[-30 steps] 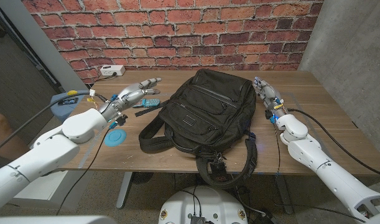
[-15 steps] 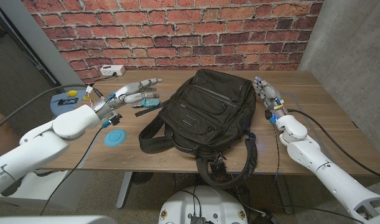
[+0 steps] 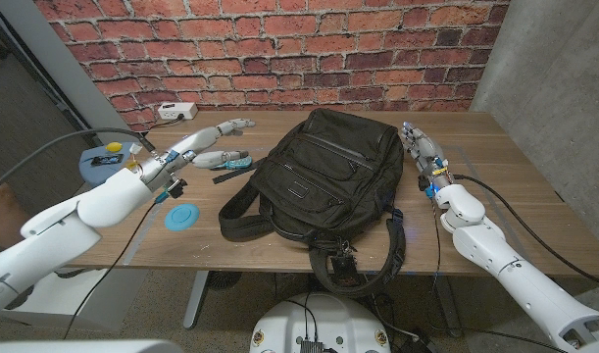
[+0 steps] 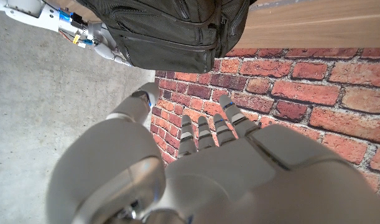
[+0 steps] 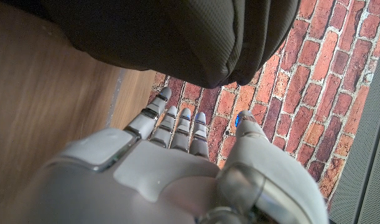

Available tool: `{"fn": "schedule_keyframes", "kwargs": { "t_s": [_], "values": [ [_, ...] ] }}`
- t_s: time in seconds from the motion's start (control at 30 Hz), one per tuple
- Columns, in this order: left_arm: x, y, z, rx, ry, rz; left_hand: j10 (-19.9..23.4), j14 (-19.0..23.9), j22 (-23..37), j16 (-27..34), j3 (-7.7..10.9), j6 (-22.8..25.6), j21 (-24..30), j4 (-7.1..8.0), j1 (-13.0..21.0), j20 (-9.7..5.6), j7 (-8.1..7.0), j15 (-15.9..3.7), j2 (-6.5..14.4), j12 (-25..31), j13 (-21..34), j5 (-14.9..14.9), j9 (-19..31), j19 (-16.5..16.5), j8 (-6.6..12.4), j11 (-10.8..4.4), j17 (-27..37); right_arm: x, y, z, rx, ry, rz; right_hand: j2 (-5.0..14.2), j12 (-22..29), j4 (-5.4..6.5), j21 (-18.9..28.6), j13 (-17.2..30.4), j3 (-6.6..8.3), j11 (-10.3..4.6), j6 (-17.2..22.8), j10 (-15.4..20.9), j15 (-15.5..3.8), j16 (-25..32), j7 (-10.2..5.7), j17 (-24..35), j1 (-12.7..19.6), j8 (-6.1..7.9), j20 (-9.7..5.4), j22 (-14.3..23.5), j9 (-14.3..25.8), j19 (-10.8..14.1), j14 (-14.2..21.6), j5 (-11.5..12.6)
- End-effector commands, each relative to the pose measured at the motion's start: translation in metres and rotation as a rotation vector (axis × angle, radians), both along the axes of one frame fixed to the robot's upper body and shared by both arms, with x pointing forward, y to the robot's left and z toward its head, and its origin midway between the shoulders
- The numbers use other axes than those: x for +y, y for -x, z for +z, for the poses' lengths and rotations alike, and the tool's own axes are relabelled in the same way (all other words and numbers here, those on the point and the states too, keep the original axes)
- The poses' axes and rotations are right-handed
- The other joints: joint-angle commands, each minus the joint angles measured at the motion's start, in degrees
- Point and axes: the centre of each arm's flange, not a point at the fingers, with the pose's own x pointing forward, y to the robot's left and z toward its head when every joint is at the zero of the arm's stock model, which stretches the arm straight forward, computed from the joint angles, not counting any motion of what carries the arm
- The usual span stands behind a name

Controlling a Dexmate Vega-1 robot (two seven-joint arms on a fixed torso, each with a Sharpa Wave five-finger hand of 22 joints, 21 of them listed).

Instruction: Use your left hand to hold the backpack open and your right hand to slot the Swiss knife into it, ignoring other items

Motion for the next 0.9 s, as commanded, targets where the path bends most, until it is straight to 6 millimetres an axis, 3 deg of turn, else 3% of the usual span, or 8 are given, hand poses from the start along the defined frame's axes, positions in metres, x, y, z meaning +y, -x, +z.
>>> {"fn": "schedule_keyframes", "kwargs": {
  "t_s": [0.03,0.4,0.9],
  "values": [
    [0.005,0.003,0.001,0.0,-0.091,0.039,-1.51,-1.27,0.39,-0.44,-0.53,-1.6,-1.34,0.23,1.48,-0.11,-0.22,0.39,-0.04,-0.61,0.29,0.19,0.18,-0.23,-0.53,0.0,0.21,0.001,0.002,-0.006,0.005,-0.018,-0.004,-0.11,-0.07,0.03,0.35,0.11,0.42,0.14,0.49,0.26,-1.78,0.49,-0.21,0.06,0.74,-0.13,-0.72,0.23,0.18,0.45,0.57,0.44],
    [0.008,0.005,0.008,0.006,-0.209,0.069,-4.27,-3.79,0.4,-0.71,-0.74,-5.28,-3.49,0.21,3.2,-0.39,-0.87,0.77,-0.48,-1.46,0.36,0.11,0.2,-1.78,-1.13,-0.15,0.27,0.0,0.002,-0.007,-0.004,-0.045,-0.01,-0.07,-0.15,0.02,0.36,0.12,0.47,0.22,0.52,0.1,-1.71,0.5,-0.09,0.06,0.78,-0.17,-0.77,0.23,0.18,0.51,0.59,0.46],
    [-0.004,0.007,0.008,-0.035,-0.338,0.113,-5.18,-4.61,0.41,-0.52,-1.77,-7.47,-4.63,0.39,3.64,-0.15,-1.35,0.97,-1.24,-1.44,0.4,-0.24,0.21,-2.1,-1.08,-0.51,0.28,-0.007,0.001,-0.004,-0.018,-0.055,-0.004,-0.16,-0.21,0.02,0.38,0.13,0.45,0.38,0.22,-0.05,-1.59,0.52,-0.07,0.06,0.76,-0.34,-0.76,0.23,0.18,0.6,0.6,0.45]
  ]
}}
